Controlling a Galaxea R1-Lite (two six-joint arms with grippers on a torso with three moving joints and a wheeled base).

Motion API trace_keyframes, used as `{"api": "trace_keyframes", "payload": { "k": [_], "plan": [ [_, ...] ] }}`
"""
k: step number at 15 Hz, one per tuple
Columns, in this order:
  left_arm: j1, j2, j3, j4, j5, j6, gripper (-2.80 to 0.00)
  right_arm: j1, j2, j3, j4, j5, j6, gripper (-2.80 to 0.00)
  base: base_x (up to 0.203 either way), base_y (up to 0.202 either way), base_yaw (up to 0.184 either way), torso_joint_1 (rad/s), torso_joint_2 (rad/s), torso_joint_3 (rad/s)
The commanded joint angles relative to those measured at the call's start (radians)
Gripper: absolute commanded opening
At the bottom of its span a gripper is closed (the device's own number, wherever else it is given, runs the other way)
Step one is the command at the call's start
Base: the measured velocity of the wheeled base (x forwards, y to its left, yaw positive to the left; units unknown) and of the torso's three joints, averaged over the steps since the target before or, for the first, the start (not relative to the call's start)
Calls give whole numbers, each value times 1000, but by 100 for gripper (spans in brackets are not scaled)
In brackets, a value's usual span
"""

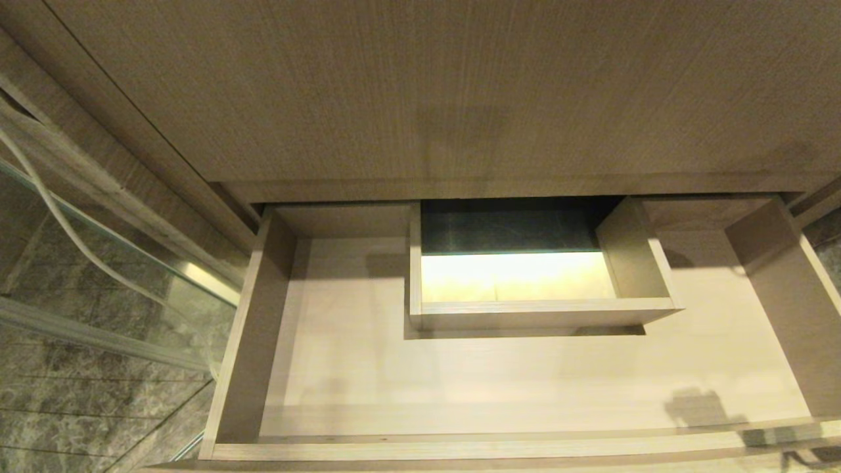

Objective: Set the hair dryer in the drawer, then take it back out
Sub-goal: Close the drawer

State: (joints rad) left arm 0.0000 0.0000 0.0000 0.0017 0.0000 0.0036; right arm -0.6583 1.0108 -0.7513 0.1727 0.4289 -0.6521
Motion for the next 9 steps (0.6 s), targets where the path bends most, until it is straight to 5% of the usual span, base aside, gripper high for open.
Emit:
{"api": "trace_keyframes", "payload": {
  "k": [1, 6, 9],
  "plan": [
    [0, 0, 0, 0, 0, -1, -280, 0, 62, -25, 5, 2, -7, -280, 0, 0, 0, -12, 271, 124],
    [0, 0, 0, 0, 0, -1, -280, -3, 228, -164, 44, -10, -62, -280, 0, 0, 0, -1, 67, 39],
    [0, 0, 0, 0, 0, -1, -280, -40, 323, -218, 203, -14, -166, -280, 0, 0, 0, 2, 9, 38]
  ]
}}
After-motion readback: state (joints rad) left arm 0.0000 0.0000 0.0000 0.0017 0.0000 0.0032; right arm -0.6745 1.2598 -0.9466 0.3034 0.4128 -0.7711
